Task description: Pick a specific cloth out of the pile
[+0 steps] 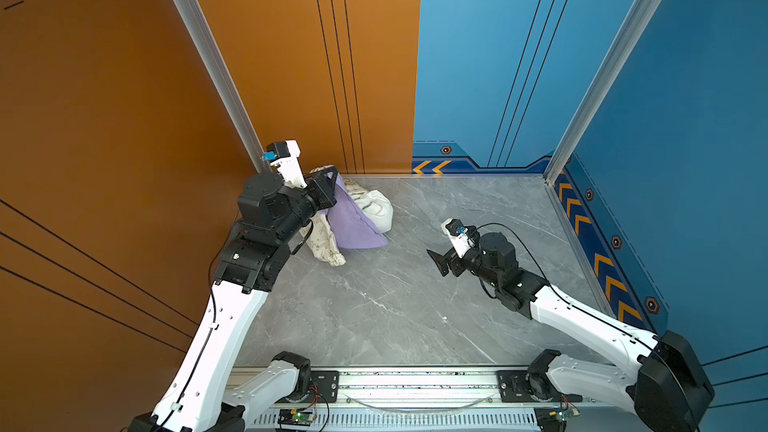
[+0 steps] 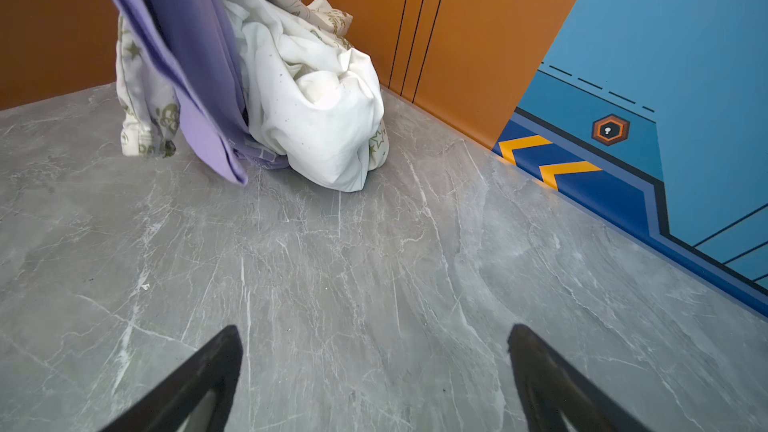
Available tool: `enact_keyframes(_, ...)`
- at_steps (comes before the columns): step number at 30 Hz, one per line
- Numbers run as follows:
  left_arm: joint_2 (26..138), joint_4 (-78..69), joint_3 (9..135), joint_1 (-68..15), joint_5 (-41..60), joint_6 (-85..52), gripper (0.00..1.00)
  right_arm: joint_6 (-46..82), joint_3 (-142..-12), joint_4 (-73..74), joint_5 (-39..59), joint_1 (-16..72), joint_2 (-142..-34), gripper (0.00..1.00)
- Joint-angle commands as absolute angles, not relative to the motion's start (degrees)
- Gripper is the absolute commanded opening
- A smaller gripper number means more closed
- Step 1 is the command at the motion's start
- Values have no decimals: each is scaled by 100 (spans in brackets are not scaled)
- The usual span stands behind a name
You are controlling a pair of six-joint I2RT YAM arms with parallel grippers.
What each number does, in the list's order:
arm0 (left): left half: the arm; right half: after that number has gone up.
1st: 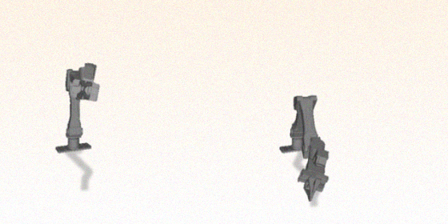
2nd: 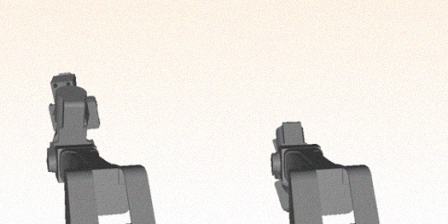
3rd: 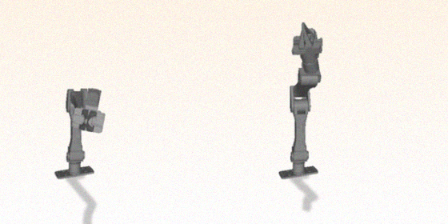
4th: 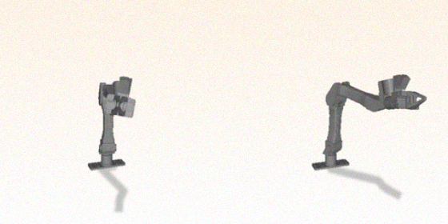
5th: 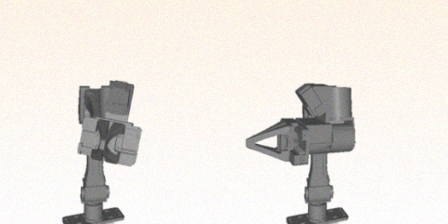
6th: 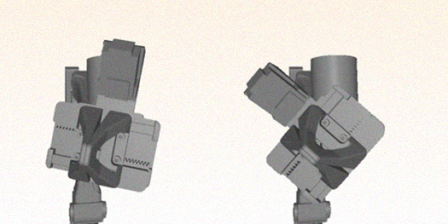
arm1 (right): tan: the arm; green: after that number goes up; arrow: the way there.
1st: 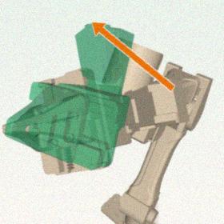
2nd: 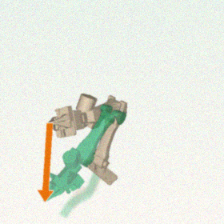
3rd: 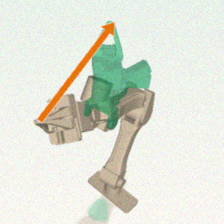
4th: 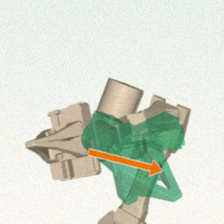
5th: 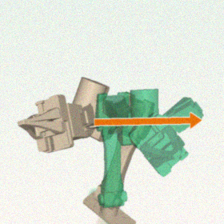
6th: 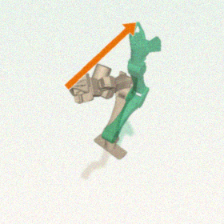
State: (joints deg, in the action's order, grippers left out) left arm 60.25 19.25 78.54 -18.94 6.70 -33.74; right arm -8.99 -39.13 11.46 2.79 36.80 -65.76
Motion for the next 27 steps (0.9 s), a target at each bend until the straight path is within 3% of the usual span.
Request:
enact_keyframes(1,6047,2103,7502,-2423,546,-2767,0,-742,-4108,934,90,3666,-6440,100)
enact_keyframes(6,5996,2354,6205,-3643,-148,-2180,0,-85,-3945,1047,87,3367,-6175,100)
enact_keyframes(7,6043,2449,6014,-3950,-308,-1853,7,109,-3906,1093,123,3282,-6140,100)
enact_keyframes(8,6095,2584,5943,-4240,-532,-1555,17,269,-3871,1149,218,3197,-6126,100)
enact_keyframes(11,6295,3164,5799,-5039,-1527,-728,64,529,-3893,1160,776,2993,-6201,100)
enact_keyframes(14,6206,3313,5862,-5216,-2408,-519,94,603,-3937,1256,1087,3018,-6399,100)
enact_keyframes(15,6122,3305,5868,-5199,-2640,-510,99,651,-3938,1322,1167,3040,-6479,100)
enact_keyframes(20,5469,3200,5865,-4884,-3151,-61,98,836,-4074,1556,1447,3311,-6941,100)
enact_keyframes(27,4375,3164,5253,-3815,-2884,-192,98,430,-4508,1376,1536,4208,-7771,98)
